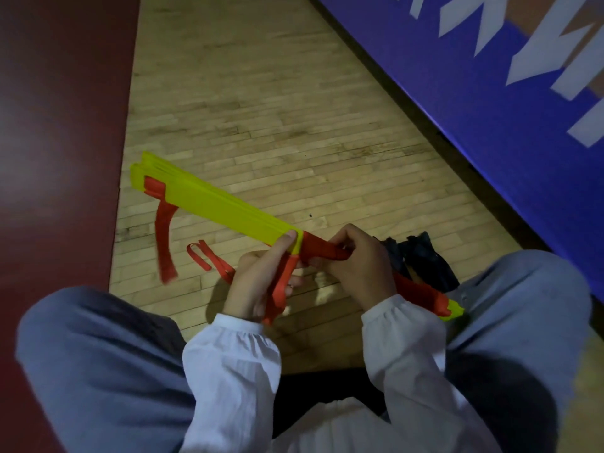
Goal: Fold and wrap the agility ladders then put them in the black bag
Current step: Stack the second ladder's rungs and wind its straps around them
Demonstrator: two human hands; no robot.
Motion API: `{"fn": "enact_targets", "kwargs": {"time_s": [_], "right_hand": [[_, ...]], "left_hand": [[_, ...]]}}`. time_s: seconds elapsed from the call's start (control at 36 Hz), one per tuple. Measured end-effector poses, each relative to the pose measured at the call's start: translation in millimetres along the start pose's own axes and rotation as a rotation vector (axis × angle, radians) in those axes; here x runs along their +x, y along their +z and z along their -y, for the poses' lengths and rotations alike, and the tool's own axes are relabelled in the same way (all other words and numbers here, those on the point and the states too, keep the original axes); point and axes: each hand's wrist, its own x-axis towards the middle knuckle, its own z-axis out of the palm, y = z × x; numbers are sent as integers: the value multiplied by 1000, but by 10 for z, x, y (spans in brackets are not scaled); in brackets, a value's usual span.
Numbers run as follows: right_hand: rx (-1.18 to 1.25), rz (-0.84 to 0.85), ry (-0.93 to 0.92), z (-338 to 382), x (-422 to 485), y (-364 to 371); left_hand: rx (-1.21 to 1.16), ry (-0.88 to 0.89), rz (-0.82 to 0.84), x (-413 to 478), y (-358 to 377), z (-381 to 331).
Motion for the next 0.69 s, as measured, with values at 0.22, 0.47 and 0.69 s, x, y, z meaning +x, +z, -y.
{"fn": "enact_targets", "kwargs": {"time_s": [0.22, 0.47, 0.69], "right_hand": [[-37, 165, -38, 45, 12, -81], [-117, 325, 77, 125, 38, -174], [-161, 341, 77, 11, 33, -150]], "left_hand": [[64, 26, -77, -19, -1, 14], [109, 43, -21, -43, -46, 27], [92, 45, 22, -64, -8, 17]]}}
